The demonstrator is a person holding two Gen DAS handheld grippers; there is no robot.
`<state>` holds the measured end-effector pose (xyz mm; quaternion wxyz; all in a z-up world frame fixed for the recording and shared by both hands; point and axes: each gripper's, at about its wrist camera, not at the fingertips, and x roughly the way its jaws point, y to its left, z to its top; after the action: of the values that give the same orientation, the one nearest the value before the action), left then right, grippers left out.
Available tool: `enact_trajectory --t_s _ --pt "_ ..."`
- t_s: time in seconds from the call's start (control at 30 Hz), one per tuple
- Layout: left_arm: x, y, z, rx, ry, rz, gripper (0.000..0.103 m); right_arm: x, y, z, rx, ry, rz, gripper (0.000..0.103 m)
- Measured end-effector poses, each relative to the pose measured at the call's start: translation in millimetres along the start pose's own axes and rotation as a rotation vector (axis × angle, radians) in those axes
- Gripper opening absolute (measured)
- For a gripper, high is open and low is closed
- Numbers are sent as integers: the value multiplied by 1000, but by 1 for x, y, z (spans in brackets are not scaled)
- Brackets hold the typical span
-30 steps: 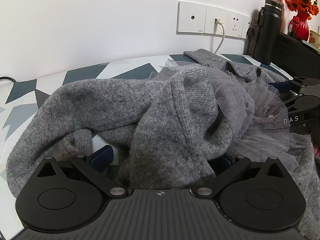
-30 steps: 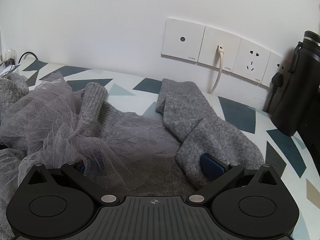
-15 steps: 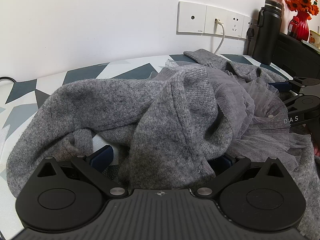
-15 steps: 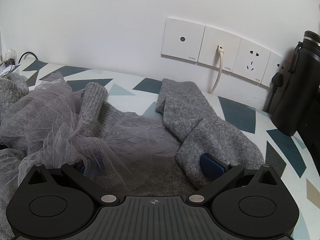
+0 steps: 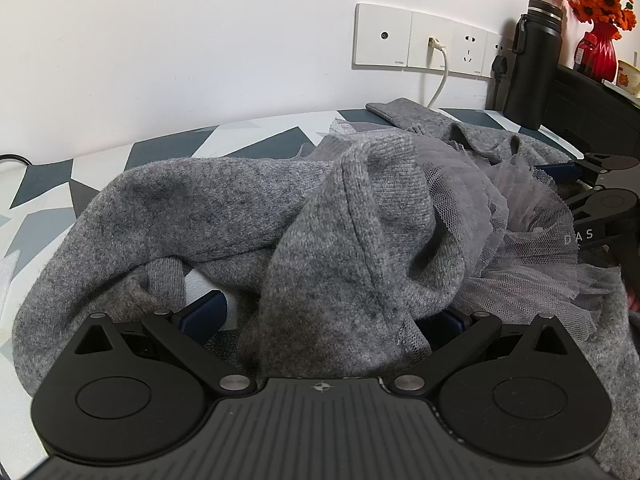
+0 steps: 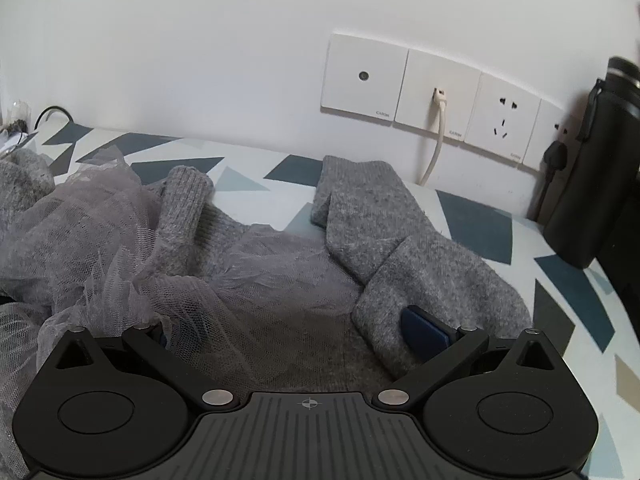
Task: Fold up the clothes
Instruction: 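Release the sweater with the left gripper while the right gripper grasps the hem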
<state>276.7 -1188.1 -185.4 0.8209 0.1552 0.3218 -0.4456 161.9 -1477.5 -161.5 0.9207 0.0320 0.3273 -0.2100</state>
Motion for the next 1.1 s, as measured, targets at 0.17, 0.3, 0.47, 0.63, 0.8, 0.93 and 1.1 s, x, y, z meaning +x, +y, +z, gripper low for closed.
enact_trajectory --t_s 0.17,0.3,0.47,0.63,0.8,0.93,1.1 --pt "0 1 0 4 2 -6 103 -2 2 -2 -8 -10 -17 102" --pt "0 2 0 9 3 -14 103 -5 11 -4 -51 -33 -61 102" --pt "0 4 0 15 2 -24 103 -6 14 -3 -60 -36 -83 102" --pt "-2 6 -1 19 1 -29 103 -28 11 -7 -10 19 -144 102" --pt "-21 17 -16 14 -3 -70 103 -77 7 -22 81 -4 -98 102" --pt "-58 32 -43 -87 -8 -193 103 -120 5 -44 113 -25 -39 102" --pt "-105 43 -74 -182 18 -302 103 -170 0 -77 156 -55 39 102"
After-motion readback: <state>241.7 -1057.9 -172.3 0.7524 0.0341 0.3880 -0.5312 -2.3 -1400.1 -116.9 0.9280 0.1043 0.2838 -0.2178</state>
